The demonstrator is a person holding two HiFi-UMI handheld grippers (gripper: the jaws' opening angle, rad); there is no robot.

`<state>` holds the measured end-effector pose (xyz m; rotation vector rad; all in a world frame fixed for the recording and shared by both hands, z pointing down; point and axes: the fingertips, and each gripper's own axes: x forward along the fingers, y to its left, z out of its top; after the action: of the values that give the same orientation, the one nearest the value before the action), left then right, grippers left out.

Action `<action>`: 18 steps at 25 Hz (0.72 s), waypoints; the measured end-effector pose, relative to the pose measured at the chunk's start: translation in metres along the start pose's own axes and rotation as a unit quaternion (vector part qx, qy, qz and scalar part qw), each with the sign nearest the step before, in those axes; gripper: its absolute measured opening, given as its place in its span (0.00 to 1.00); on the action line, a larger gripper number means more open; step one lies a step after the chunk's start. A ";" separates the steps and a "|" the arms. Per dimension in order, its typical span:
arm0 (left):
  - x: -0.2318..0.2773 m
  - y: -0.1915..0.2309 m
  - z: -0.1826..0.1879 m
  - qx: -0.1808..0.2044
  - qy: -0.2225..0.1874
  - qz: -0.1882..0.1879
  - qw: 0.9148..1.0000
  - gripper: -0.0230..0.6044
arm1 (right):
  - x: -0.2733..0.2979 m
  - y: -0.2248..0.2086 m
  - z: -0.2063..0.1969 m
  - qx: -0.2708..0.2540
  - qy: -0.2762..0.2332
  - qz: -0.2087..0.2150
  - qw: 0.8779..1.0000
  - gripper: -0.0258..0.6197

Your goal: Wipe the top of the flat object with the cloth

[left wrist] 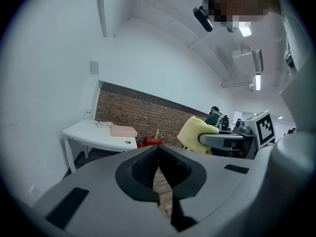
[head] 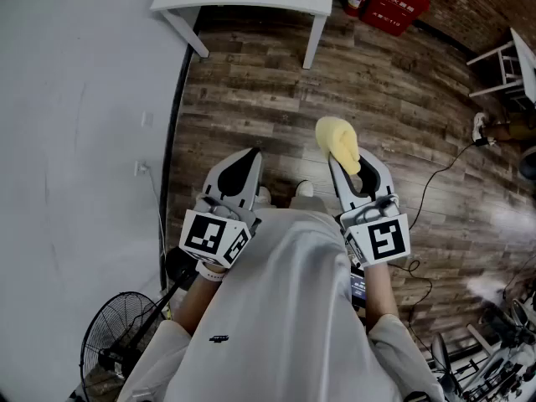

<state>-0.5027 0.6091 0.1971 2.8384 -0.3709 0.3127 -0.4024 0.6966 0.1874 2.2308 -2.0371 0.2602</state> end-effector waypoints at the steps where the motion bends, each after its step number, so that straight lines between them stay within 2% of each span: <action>1: 0.003 -0.001 0.001 -0.001 -0.002 0.001 1.000 0.06 | 0.000 -0.003 -0.001 0.001 0.000 0.001 1.000 0.18; 10: 0.025 -0.022 -0.001 0.011 0.003 -0.011 1.000 0.07 | -0.015 -0.025 -0.008 0.031 -0.014 -0.020 0.999 0.17; 18: 0.040 -0.054 -0.001 0.027 0.012 -0.015 0.999 0.06 | -0.047 -0.062 -0.023 0.054 -0.020 -0.037 0.998 0.18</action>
<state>-0.4499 0.6507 0.1953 2.8870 -0.3185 0.3542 -0.3456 0.7533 0.2027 2.3881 -2.0004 0.3294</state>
